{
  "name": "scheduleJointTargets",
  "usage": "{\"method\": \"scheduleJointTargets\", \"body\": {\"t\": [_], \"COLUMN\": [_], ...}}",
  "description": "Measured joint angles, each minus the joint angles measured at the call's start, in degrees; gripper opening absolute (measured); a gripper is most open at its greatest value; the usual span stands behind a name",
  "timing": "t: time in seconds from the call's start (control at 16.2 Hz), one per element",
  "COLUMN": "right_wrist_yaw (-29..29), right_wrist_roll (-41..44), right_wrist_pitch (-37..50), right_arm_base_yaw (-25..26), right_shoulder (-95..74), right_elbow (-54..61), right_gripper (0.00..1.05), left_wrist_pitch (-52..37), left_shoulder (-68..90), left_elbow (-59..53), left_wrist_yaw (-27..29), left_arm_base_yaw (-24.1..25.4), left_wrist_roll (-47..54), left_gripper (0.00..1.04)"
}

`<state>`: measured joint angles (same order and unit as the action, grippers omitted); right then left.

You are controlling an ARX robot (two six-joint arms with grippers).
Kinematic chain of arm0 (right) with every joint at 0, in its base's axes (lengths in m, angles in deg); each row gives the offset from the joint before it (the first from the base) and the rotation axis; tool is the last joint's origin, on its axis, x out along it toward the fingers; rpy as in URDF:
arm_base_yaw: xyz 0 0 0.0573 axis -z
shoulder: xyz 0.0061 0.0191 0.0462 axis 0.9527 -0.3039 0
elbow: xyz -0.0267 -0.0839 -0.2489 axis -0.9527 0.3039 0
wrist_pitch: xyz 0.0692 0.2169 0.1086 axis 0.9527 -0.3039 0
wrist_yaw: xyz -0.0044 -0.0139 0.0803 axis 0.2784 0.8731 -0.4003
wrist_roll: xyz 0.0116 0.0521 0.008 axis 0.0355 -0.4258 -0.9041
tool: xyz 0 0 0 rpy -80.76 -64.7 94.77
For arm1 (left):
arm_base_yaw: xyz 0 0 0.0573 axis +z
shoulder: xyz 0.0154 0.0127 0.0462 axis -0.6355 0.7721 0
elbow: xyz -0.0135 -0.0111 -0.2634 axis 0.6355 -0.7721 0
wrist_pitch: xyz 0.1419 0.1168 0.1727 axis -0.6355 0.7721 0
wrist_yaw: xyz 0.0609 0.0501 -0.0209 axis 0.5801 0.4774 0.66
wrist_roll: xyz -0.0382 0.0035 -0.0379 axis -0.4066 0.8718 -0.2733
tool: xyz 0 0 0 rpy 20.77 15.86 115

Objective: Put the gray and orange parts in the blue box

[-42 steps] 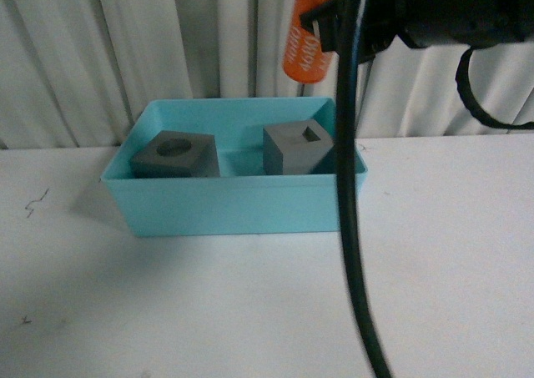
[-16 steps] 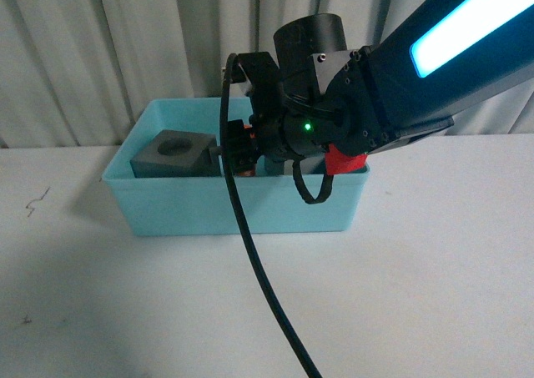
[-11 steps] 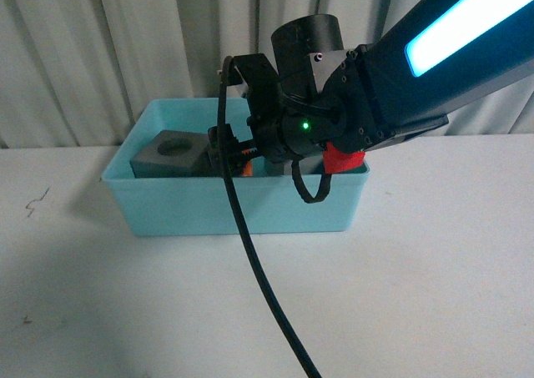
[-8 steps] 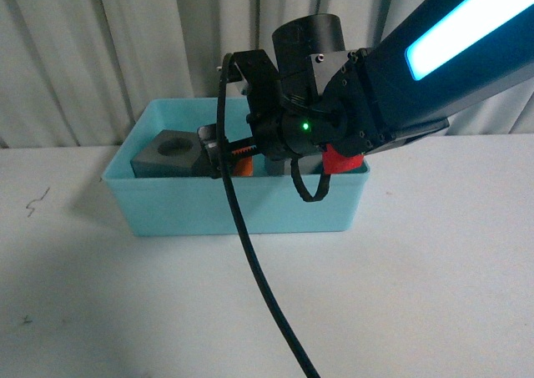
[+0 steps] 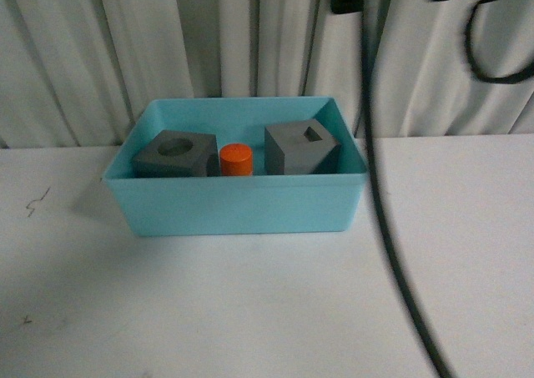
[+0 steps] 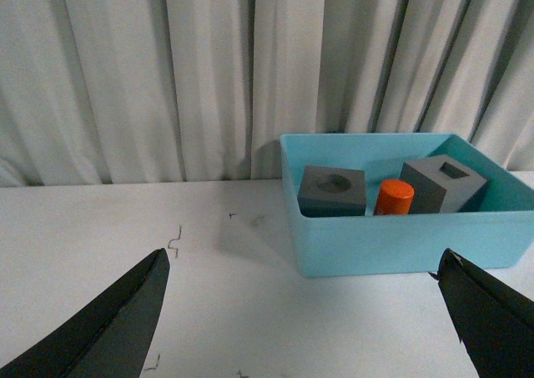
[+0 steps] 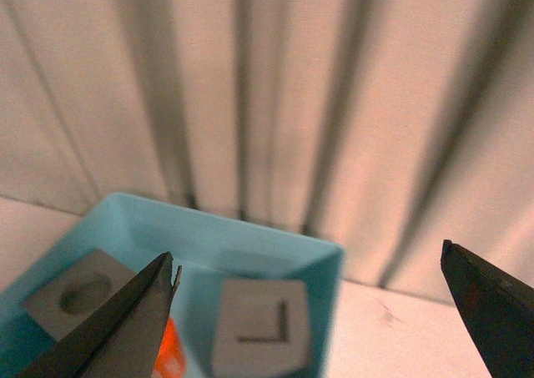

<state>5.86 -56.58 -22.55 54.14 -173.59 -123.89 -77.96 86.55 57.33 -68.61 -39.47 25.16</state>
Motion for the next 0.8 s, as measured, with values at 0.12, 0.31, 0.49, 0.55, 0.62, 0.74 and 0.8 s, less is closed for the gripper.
{"method": "scheduleJointTargets", "body": {"t": [0.12, 0.31, 0.49, 0.55, 0.62, 0.74, 0.8], "right_wrist_yaw": [7.54, 16.83, 15.89, 15.67, 15.39, 14.82, 14.64], "right_wrist_roll": [-3.65, -11.87, -8.90, -8.44, -7.89, -6.75, -6.56], "right_wrist_pitch": [-2.99, 12.72, 16.87, 17.35, 17.81, 17.86, 17.73], "right_arm_base_yaw": [4.11, 4.72, 5.73, 6.01, 6.51, 7.17, 7.41], "right_shoulder": [15.69, 40.28, 42.45, 42.97, 44.06, 45.88, 46.47], "right_elbow": [17.79, 56.19, 58.40, 58.51, 58.55, 58.53, 58.53], "right_gripper": [0.98, 0.71, 0.62, 0.60, 0.56, 0.51, 0.49], "left_wrist_pitch": [0.00, 0.13, 0.02, -0.02, 0.00, 0.00, 0.00], "left_shoulder": [0.00, 0.00, 0.00, 0.00, 0.00, 0.00, 0.00], "left_elbow": [0.00, 0.00, 0.00, 0.00, 0.00, 0.00, 0.00], "left_wrist_yaw": [-0.02, 0.13, 0.13, 0.15, 0.09, -0.04, -0.04], "left_arm_base_yaw": [0.00, 0.00, 0.00, 0.00, 0.00, 0.00, 0.00], "left_wrist_roll": [0.00, -0.02, 0.00, -0.02, 0.00, 0.00, 0.00], "left_gripper": [0.98, 0.98, 0.98, 0.98, 0.98, 0.98, 0.98]}}
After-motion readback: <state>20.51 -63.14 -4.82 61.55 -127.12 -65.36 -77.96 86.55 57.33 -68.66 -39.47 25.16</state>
